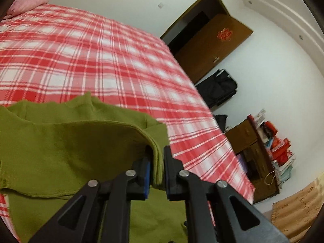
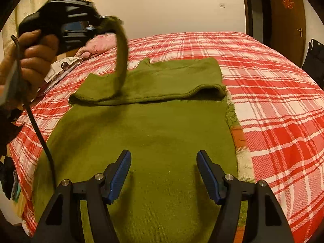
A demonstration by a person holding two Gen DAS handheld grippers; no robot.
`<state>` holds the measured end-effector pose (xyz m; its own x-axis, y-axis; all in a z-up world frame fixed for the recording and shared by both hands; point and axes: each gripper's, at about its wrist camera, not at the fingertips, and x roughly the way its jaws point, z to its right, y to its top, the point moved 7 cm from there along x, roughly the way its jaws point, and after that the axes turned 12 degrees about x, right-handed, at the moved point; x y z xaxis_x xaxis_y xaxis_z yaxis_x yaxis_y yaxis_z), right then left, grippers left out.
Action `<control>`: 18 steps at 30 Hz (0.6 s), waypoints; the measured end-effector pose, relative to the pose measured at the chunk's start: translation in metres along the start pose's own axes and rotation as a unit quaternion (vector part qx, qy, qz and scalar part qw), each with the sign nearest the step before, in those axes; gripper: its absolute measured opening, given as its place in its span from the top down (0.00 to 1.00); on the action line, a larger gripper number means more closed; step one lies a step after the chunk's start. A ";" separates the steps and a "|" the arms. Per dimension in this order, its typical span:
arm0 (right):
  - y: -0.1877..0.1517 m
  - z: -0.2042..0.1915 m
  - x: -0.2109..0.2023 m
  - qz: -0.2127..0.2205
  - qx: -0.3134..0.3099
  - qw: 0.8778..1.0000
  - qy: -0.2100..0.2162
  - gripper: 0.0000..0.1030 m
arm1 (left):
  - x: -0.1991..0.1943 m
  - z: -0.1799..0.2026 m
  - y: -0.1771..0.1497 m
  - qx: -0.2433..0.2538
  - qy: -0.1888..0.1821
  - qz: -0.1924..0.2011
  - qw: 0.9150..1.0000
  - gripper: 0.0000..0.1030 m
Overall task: Fold small clothes
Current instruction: 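Lift the sleeve and fold it across the sweater body with the left gripper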
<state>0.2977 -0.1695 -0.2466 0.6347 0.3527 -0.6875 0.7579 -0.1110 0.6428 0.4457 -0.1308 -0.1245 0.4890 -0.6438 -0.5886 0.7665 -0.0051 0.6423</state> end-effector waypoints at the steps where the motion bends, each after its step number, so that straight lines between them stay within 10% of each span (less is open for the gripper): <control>1: -0.002 0.001 0.002 -0.003 0.001 1.000 -0.002 0.34 | 0.004 0.001 -0.003 0.003 0.007 -0.005 1.000 0.83; 7: -0.004 0.007 0.004 -0.003 0.005 1.000 -0.005 0.34 | -0.011 0.008 -0.018 0.059 0.037 0.004 0.998 0.37; 18: 0.023 -0.012 0.013 -0.020 -0.025 0.999 -0.008 0.34 | -0.066 -0.118 -0.069 0.106 0.240 -0.024 0.965 0.22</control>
<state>0.3219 -0.1557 -0.2367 0.6066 0.3410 -0.7181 0.7748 -0.0512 0.6302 0.4099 0.0022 -0.1876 0.6311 -0.2107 -0.7465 0.7153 -0.2142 0.6652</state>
